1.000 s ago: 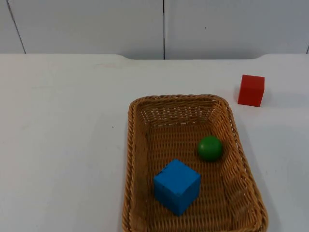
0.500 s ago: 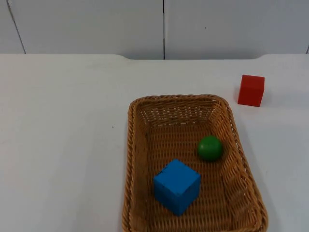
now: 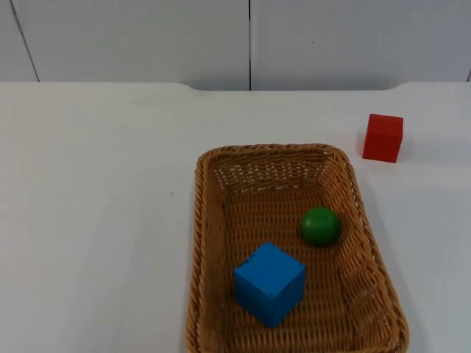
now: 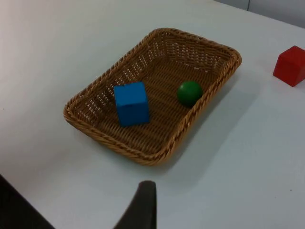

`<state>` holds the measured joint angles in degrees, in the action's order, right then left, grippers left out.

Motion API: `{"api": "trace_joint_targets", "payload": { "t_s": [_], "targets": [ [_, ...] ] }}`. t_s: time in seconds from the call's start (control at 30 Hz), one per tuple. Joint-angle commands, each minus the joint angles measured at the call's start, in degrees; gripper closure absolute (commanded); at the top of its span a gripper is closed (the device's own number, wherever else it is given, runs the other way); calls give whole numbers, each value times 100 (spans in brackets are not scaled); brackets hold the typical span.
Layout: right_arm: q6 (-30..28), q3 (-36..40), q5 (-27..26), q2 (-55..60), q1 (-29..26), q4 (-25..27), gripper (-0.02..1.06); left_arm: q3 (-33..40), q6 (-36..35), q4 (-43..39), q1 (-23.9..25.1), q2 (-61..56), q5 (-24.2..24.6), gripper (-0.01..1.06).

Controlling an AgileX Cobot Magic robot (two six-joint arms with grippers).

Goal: Place all geometric objects except the red cube into the basket.

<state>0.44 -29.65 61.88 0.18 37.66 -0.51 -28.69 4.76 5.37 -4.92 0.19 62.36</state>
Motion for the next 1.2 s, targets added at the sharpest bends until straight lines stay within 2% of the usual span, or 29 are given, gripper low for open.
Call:
{"api": "trace_joint_targets", "payload": {
  "t_s": [0.0,0.43,0.5,0.53,0.57,0.6,0.97,1.07,1.17],
  "targets": [
    [63,11,-2,-18,31,-40,19,35,-374,-262,28,-19,-70,0],
    [50,11,-2,-18,31,-40,19,35,-403,-278,28,-19,-70,0],
    [-8,11,-2,-18,31,6,12,35,-292,-206,28,-19,-70,0],
    [-8,11,-2,-18,31,6,12,35,-292,-206,28,-19,-70,0],
    [-44,11,-2,-18,31,51,3,35,-196,-151,28,-19,-70,0],
    [-44,11,-2,-18,31,51,-1,35,-196,-151,28,-19,-70,0],
    [-44,11,-12,-18,19,243,-1,35,-206,-152,28,-19,-70,0],
    [-44,11,-25,-18,-92,242,-1,35,-206,-152,28,-19,-70,0],
    [-44,11,-25,-18,-812,229,-1,35,-206,-162,28,-19,-70,0]
  ]
}}
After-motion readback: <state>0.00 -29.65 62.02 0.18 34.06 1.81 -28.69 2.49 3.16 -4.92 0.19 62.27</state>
